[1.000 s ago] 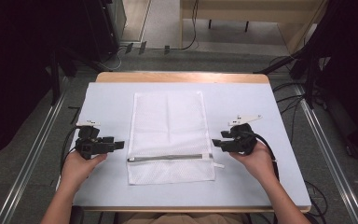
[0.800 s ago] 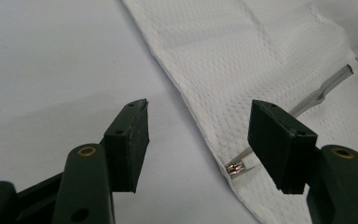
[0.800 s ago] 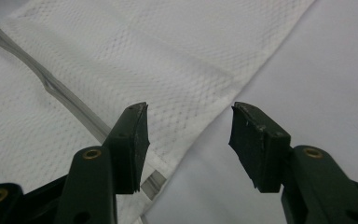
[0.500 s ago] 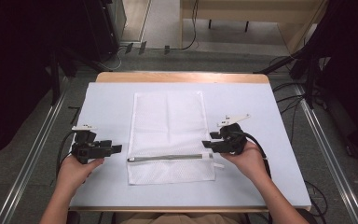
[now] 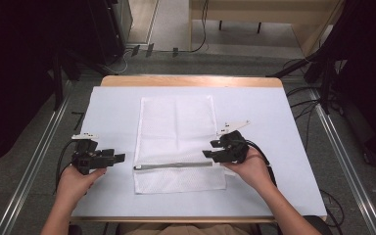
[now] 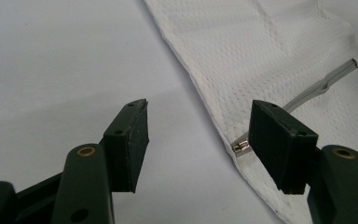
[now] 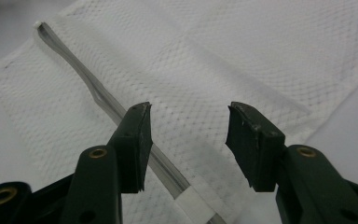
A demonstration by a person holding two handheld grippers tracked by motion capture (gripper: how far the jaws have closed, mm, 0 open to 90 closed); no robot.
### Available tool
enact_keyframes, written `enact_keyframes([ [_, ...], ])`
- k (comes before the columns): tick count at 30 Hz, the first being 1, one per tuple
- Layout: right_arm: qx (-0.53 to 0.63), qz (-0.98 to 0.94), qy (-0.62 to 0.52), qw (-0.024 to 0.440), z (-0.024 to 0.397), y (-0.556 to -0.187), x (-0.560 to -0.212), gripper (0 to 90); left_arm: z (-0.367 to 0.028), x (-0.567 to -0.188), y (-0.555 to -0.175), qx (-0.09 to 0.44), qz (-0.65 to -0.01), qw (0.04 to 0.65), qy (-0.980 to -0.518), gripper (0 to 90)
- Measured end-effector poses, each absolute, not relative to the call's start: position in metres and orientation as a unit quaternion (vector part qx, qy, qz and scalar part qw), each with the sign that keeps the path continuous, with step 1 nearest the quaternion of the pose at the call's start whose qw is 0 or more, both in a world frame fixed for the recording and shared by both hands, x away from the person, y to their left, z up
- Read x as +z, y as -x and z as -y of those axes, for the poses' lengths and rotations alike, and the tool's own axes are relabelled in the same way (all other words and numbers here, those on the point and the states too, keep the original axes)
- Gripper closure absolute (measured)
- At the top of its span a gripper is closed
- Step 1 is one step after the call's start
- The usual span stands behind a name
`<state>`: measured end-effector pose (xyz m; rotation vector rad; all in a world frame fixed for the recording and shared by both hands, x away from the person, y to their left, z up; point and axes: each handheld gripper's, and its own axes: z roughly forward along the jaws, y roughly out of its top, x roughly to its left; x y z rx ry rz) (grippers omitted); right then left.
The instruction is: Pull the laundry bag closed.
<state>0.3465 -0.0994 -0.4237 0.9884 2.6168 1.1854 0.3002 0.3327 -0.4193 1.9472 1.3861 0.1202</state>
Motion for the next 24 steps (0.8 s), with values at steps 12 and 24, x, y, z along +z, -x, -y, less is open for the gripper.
enact_keyframes([
  [12, 0.391, -0.867, -0.305, 0.041, 0.072, -0.345, -0.423, 51.1, -0.337, -0.421, -0.300, 0.050, -0.543, 0.363, -0.756, 38.0],
  [24, 0.393, -0.876, -0.279, 0.032, 0.043, -0.341, -0.420, 52.7, -0.339, -0.420, -0.301, 0.052, -0.544, 0.365, -0.753, 37.6],
])
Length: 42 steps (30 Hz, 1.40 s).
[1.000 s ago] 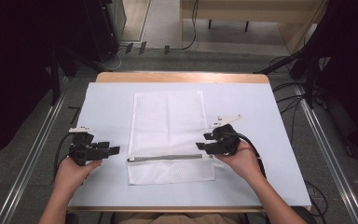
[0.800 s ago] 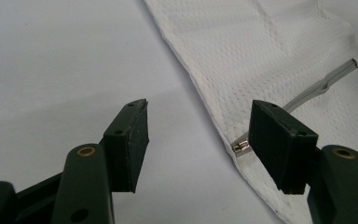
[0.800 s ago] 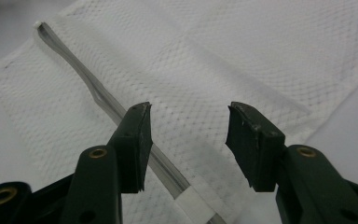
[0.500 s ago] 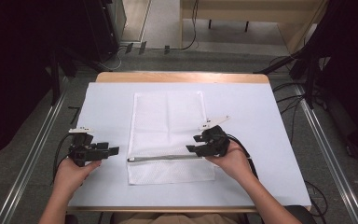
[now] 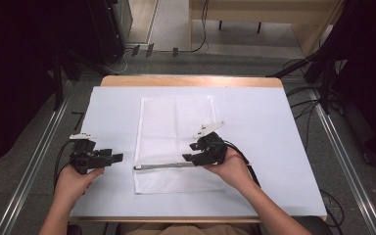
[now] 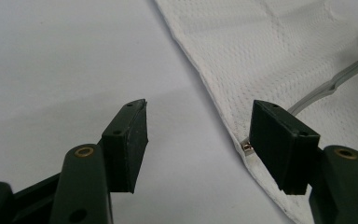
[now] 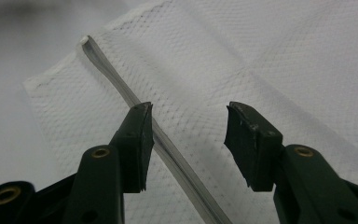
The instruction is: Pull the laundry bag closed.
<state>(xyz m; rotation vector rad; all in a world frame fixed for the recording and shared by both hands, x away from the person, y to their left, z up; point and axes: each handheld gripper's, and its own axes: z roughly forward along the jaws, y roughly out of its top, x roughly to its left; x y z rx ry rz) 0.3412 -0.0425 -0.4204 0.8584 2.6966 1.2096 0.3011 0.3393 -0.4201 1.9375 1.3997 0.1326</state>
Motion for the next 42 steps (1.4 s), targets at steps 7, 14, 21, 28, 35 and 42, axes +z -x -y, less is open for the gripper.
enact_keyframes([
  [7, 0.388, -0.882, -0.266, 0.023, 0.024, -0.338, -0.420, 55.4, -0.338, -0.420, -0.305, 0.049, -0.543, 0.366, -0.754, 37.6],
  [14, 0.388, -0.887, -0.250, 0.013, 0.000, -0.335, -0.417, 57.5, -0.338, -0.421, -0.310, 0.049, -0.542, 0.366, -0.755, 37.7],
  [21, 0.390, -0.888, -0.245, 0.005, -0.015, -0.332, -0.415, 60.1, -0.335, -0.421, -0.315, 0.046, -0.539, 0.367, -0.757, 37.7],
  [28, 0.388, -0.890, -0.239, -0.002, -0.028, -0.330, -0.416, 63.3, -0.332, -0.422, -0.320, 0.043, -0.534, 0.363, -0.762, 37.7],
  [35, 0.387, -0.892, -0.234, -0.016, -0.042, -0.327, -0.422, 65.4, -0.333, -0.423, -0.325, 0.036, -0.541, 0.369, -0.755, 37.5],
  [42, 0.389, -0.892, -0.230, -0.031, -0.055, -0.325, -0.429, 68.9, -0.333, -0.423, -0.326, 0.036, -0.545, 0.372, -0.751, 38.2],
])
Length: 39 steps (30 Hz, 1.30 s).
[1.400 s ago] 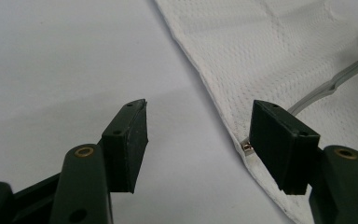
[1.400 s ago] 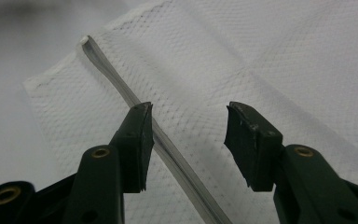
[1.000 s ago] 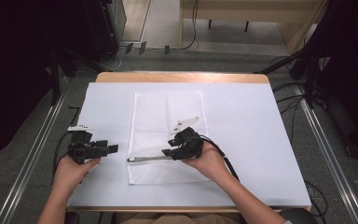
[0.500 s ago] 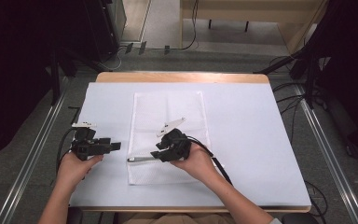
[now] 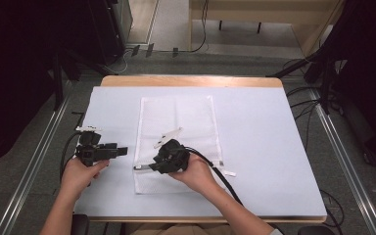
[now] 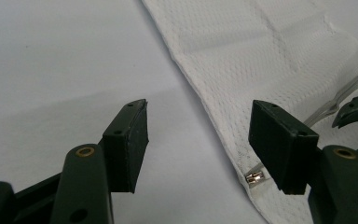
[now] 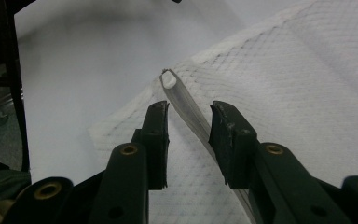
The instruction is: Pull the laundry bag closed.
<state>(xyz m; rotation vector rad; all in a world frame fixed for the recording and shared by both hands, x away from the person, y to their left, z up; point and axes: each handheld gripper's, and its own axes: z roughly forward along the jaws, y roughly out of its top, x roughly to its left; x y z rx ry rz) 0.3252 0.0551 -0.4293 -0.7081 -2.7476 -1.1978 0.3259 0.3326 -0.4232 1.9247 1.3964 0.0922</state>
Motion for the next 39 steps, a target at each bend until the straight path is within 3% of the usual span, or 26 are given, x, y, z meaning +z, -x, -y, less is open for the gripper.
enact_keyframes([
  [13, -0.376, 0.897, 0.221, 0.062, -0.084, -0.322, -0.450, 73.4, -0.334, -0.424, -0.325, 0.043, -0.533, 0.365, -0.762, 39.4],
  [39, -0.365, 0.896, 0.240, 0.079, -0.121, -0.338, -0.460, 81.5, -0.340, -0.424, -0.321, 0.045, -0.534, 0.375, -0.757, 40.9],
])
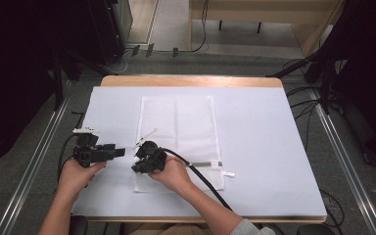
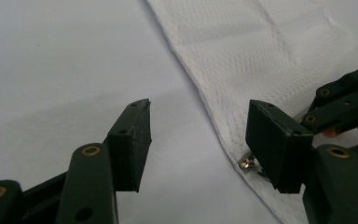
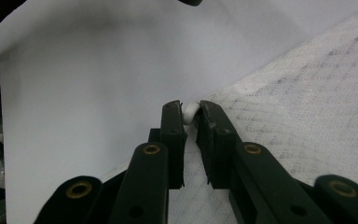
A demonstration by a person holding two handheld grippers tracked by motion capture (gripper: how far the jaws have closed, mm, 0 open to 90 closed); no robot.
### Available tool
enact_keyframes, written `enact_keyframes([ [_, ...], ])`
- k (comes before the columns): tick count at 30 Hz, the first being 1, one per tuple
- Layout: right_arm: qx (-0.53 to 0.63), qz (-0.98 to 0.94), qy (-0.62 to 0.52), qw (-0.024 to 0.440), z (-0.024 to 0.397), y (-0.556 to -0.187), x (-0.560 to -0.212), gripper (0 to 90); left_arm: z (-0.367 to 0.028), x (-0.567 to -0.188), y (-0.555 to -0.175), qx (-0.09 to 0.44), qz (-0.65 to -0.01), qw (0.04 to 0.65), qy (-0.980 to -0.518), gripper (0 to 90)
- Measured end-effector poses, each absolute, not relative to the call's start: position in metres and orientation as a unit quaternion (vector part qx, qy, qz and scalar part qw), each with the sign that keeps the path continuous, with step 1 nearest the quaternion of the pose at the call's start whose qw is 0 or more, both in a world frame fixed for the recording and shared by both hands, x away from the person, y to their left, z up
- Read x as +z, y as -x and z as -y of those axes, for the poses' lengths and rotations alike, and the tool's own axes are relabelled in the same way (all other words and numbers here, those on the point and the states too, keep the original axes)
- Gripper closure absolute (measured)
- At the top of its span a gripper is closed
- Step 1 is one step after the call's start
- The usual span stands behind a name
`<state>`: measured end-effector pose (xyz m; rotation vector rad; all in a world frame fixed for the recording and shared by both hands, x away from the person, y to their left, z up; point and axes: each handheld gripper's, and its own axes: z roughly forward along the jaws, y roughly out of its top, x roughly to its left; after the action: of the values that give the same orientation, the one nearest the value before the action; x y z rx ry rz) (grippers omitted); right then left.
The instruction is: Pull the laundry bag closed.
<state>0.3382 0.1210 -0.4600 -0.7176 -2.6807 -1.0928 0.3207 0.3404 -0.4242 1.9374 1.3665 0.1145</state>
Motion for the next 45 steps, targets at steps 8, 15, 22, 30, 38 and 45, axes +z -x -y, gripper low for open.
enact_keyframes([
  [8, -0.355, 0.901, 0.236, 0.073, -0.124, -0.339, -0.457, 83.8, -0.343, -0.424, -0.317, 0.046, -0.535, 0.374, -0.756, 41.3],
  [15, -0.351, 0.903, 0.237, 0.077, -0.122, -0.343, -0.457, 87.8, -0.341, -0.423, -0.316, 0.046, -0.523, 0.376, -0.763, 43.1],
  [22, -0.367, 0.901, 0.222, 0.056, -0.114, -0.344, -0.442, 87.8, -0.338, -0.421, -0.313, 0.041, -0.506, 0.384, -0.771, 44.0],
  [30, -0.371, 0.901, 0.221, 0.039, -0.109, -0.353, -0.432, 87.7, -0.332, -0.421, -0.308, 0.028, -0.470, 0.382, -0.795, 45.4],
  [38, -0.382, 0.897, 0.221, 0.037, -0.105, -0.355, -0.426, 87.6, -0.316, -0.427, -0.308, 0.003, -0.436, 0.360, -0.825, 48.4],
  [45, -0.391, 0.894, 0.214, 0.047, -0.102, -0.354, -0.423, 87.6, -0.301, -0.436, -0.312, -0.028, -0.416, 0.335, -0.845, 53.3],
])
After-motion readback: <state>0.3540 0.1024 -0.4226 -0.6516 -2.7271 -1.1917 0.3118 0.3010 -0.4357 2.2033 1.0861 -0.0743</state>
